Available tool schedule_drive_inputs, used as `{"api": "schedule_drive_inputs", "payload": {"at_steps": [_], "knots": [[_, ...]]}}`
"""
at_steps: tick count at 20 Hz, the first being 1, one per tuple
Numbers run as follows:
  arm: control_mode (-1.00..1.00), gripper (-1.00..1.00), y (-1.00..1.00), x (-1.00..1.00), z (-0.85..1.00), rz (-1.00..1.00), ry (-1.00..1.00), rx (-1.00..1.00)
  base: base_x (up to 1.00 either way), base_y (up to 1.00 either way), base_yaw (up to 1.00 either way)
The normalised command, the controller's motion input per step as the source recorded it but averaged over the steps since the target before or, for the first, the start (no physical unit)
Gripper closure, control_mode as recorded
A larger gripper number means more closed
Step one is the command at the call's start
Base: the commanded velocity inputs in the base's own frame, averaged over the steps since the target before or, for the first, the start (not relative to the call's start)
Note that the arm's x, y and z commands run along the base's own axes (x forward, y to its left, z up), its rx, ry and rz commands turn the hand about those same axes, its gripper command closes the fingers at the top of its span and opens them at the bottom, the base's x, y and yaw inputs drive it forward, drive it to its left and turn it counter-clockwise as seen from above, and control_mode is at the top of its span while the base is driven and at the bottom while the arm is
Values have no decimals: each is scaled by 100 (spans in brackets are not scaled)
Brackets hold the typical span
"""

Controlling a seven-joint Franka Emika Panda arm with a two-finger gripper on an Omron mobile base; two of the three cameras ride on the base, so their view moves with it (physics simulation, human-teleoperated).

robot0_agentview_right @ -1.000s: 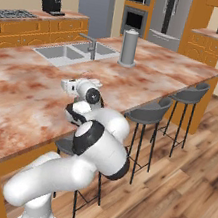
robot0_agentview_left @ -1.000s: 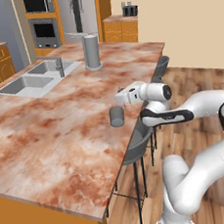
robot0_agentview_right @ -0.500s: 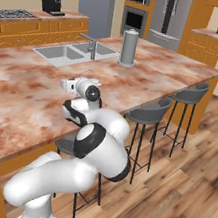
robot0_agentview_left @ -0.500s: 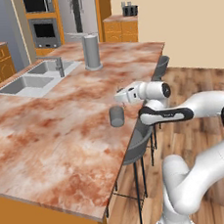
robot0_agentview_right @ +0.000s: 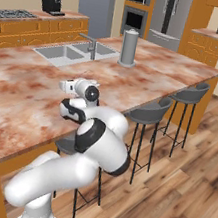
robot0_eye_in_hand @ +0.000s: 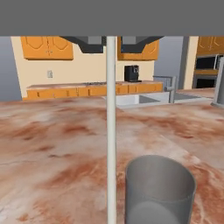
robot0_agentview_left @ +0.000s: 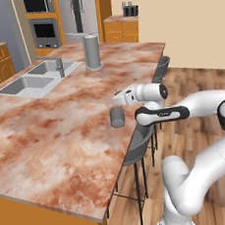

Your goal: Take a straw from the drawer in front and place it inside the glass cup on the dining counter.

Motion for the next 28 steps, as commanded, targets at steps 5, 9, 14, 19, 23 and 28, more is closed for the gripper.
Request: {"api": "schedule_drive_inputs", "payload": {"at_steps": [5, 9, 14, 19, 23, 28], "knots": [[-100, 100, 1, 25, -18, 2, 0, 0, 0, 0, 0], [-100, 100, 0, 25, -38, 4, 0, 0, 0, 0, 0], [-100, 100, 0, 17, -16, 4, 0, 0, 0, 0, 0], [-100, 100, -2, 16, 24, 1, -1, 2, 0, 0, 0], [-100, 100, -8, 29, 46, 0, 0, 4, 0, 0, 0], [-100, 100, -4, 44, 2, 2, 0, 1, 0, 0, 0]]}}
